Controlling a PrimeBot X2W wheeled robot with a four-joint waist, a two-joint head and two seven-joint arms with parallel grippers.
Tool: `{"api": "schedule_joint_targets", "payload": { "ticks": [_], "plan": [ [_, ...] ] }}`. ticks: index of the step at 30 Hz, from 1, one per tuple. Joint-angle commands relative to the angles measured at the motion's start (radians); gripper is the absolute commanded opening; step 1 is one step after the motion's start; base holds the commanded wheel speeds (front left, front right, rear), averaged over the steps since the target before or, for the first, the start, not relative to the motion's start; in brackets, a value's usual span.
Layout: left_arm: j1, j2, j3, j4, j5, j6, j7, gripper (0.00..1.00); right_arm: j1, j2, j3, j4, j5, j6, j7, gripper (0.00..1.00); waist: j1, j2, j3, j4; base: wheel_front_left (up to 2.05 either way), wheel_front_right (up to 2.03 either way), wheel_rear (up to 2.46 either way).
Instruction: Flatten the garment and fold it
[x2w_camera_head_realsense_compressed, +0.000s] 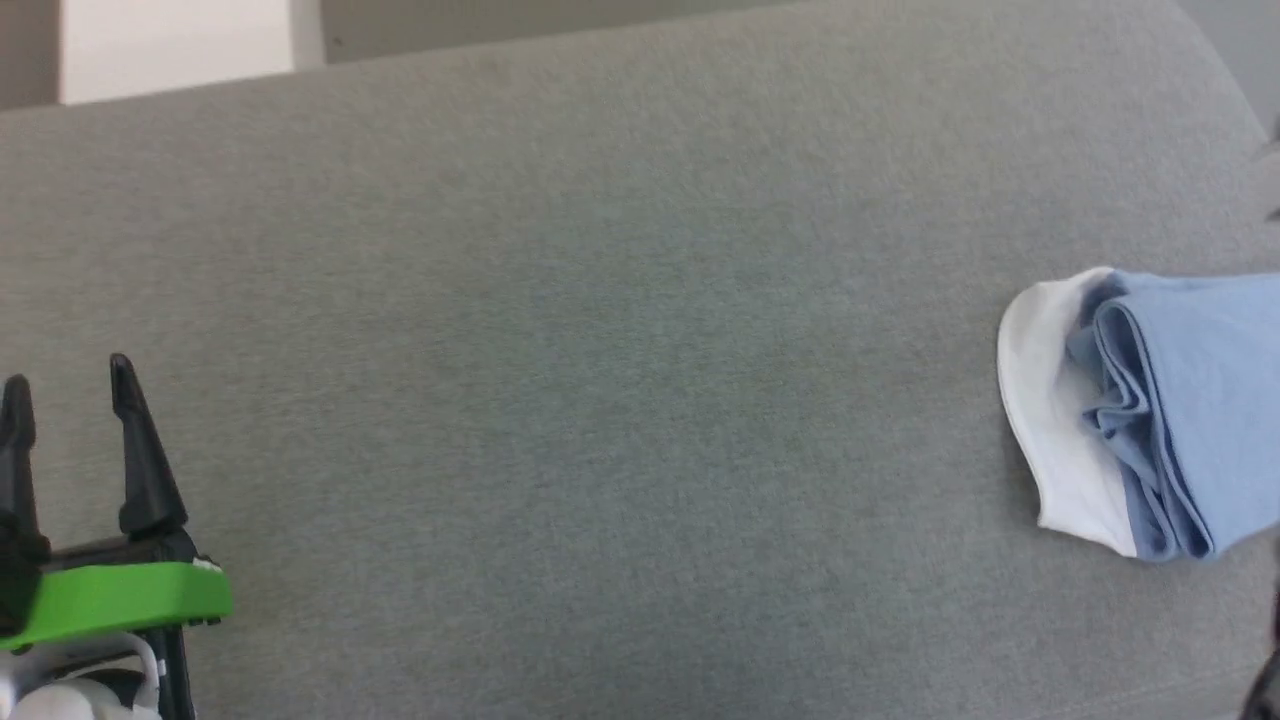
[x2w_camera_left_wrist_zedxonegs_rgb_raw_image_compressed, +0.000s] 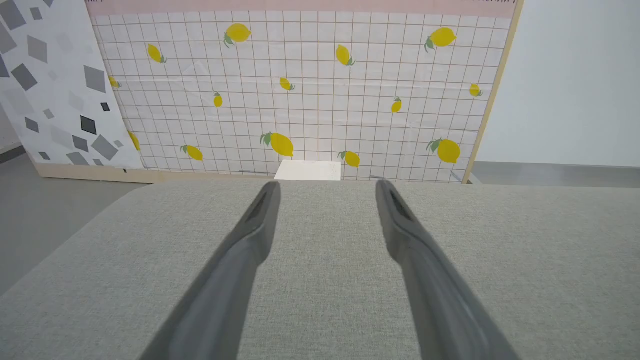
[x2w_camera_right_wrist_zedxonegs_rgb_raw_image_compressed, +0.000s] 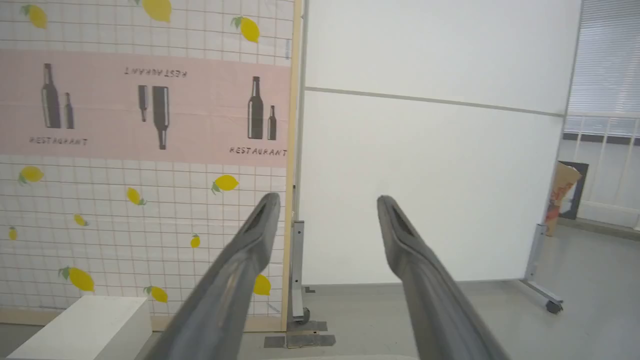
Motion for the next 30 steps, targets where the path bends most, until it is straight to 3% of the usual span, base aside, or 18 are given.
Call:
{"api": "schedule_joint_targets", "payload": {
  "ticks": [1,6,10,22,30],
  "plan": [
    [0.012,-0.003,-0.004,0.010,0.003,0.008,-0.005,1.00,0.038,0.025,0.023,-0.019,-0.021,-0.001,-0.024,1.00,0.0000,-0.0001,-0.094,0.087,0.00,0.00,0.00],
    [0.010,-0.020,-0.025,0.045,0.018,0.025,-0.011,1.00,0.143,0.134,0.067,-0.043,-0.079,-0.001,-0.121,1.00,0.0000,-0.0001,-0.147,0.140,0.00,0.00,0.00],
    [-0.001,-0.037,-0.044,0.066,0.025,0.039,-0.013,1.00,0.219,0.167,0.095,0.005,-0.098,-0.001,-0.181,1.00,0.0000,-0.0001,-0.171,0.177,0.00,0.00,0.00],
    [-0.045,-0.077,-0.136,0.171,0.075,0.055,-0.035,1.00,0.442,0.176,0.108,0.124,-0.033,-0.001,-0.248,1.00,0.0000,-0.0001,-0.216,0.255,0.00,0.00,0.00],
    [-0.042,-0.092,-0.190,0.211,0.074,0.013,-0.056,1.00,0.553,0.176,0.124,0.084,-0.017,-0.001,-0.249,1.00,0.0000,-0.0001,-0.232,0.251,0.00,0.00,0.00]
  ]
}}
